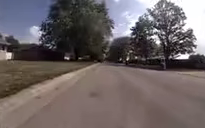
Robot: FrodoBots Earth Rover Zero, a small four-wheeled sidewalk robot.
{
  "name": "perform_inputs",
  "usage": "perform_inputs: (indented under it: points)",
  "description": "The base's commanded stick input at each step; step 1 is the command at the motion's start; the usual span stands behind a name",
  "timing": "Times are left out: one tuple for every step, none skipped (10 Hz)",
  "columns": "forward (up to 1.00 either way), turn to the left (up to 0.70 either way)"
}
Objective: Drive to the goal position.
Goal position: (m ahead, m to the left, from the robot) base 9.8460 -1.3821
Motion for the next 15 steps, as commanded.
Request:
perform_inputs:
  points:
    - [1.0,-0.24]
    - [1.0,0.0]
    - [1.0,0.0]
    - [1.0,0.0]
    - [1.0,0.0]
    - [1.0,0.0]
    - [1.0,0.0]
    - [1.0,0.0]
    - [1.0,0.0]
    - [1.0,0.0]
    - [1.0,0.0]
    - [1.0,0.0]
    - [1.0,0.0]
    - [1.0,0.0]
    - [1.0,0.0]
